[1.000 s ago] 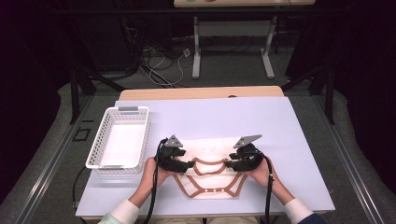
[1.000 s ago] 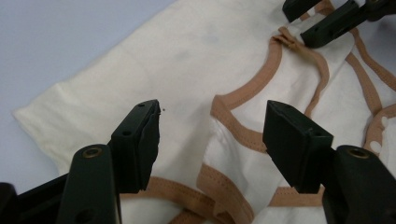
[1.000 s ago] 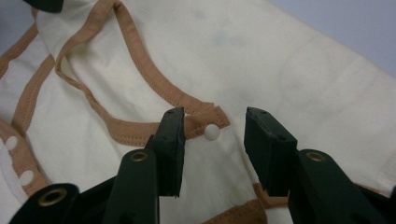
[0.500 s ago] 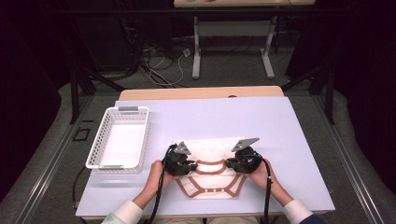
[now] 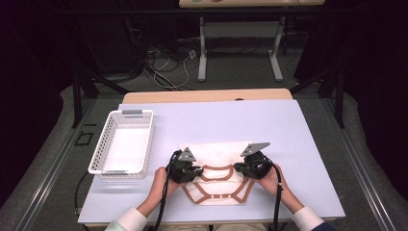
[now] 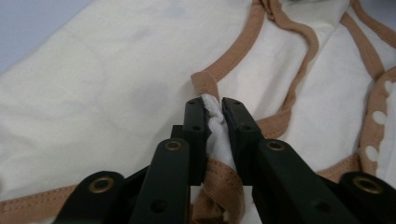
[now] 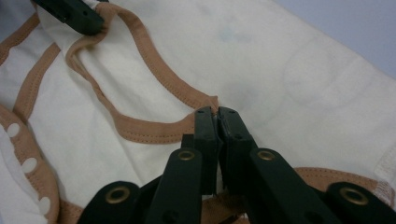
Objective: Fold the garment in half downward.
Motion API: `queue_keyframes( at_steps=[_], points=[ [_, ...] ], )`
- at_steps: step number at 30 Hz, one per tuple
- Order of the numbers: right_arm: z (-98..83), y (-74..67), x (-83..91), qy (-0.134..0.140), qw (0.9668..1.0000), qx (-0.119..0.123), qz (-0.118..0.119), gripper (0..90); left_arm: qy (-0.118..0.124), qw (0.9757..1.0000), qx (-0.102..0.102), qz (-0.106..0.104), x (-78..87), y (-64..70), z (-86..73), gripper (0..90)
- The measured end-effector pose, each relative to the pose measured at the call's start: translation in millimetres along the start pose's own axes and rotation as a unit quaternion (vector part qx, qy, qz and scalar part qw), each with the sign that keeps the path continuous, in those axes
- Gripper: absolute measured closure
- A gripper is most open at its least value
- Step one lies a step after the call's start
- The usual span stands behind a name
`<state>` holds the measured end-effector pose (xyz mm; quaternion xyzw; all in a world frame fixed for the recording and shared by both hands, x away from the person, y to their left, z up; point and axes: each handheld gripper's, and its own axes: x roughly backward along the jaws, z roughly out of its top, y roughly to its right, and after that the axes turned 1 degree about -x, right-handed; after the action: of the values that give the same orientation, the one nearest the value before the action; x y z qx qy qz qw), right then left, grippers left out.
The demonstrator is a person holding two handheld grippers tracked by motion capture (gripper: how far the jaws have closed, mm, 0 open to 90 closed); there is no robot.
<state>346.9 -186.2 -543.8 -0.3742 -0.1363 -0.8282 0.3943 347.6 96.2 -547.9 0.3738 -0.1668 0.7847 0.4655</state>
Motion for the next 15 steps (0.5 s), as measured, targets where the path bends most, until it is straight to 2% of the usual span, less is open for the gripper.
queue_keyframes(
  at_steps=[2, 3, 4, 6, 7, 9, 10, 11, 12, 13, 15],
  points=[
    [-2.5, 4.3, -1.3, 0.000, 0.9998, -0.018, 0.007, 63.5, -0.005, 1.0000, 0.007, 0.001, -1.4, -1.2, 0.9, 71.3],
    [-3.9, 7.3, -3.0, -0.013, 0.9994, -0.030, 0.008, 54.9, -0.010, 0.9999, 0.003, 0.008, -2.1, -1.6, 1.7, 64.9],
    [-5.6, 9.3, -5.8, -0.005, 0.9993, -0.036, 0.008, 55.5, -0.009, 0.9999, 0.004, 0.008, -2.9, -2.2, 1.6, 61.1],
    [-6.4, 11.6, -4.3, -0.008, 0.9991, -0.041, 0.012, 55.3, -0.011, 0.9999, 0.010, 0.007, -4.6, -4.6, 0.5, 52.2],
    [-6.4, 11.4, -3.7, -0.012, 0.9991, -0.037, 0.019, 55.4, -0.013, 0.9999, 0.009, 0.001, -4.6, -5.9, -0.1, 52.2],
    [-7.3, 10.6, -3.6, -0.014, 0.9994, -0.022, 0.021, 58.8, -0.011, 0.9999, 0.004, 0.003, -4.0, -6.1, -0.8, 57.5],
    [-7.3, 8.7, -2.8, -0.018, 0.9994, -0.022, 0.021, 62.8, -0.011, 0.9999, 0.001, -0.003, -3.4, -5.0, -1.7, 62.5],
    [-8.0, 7.9, -2.0, -0.022, 0.9996, -0.012, 0.013, 67.1, -0.008, 0.9999, 0.004, -0.005, -3.6, -3.2, -2.7, 67.6],
    [-8.8, 7.4, -2.5, -0.017, 0.9996, -0.010, 0.019, 71.0, -0.006, 0.9999, 0.000, -0.010, -3.9, -2.4, -3.4, 72.1],
    [-9.6, 6.8, -2.1, -0.018, 0.9995, -0.015, 0.020, 75.9, -0.006, 0.9999, -0.001, -0.011, -4.3, -0.7, -3.3, 77.0],
    [-10.6, 7.2, -3.2, -0.010, 0.9991, -0.023, 0.034, 81.1, -0.007, 0.9999, -0.002, -0.012, -4.3, 0.4, -2.7, 81.1]
  ],
)
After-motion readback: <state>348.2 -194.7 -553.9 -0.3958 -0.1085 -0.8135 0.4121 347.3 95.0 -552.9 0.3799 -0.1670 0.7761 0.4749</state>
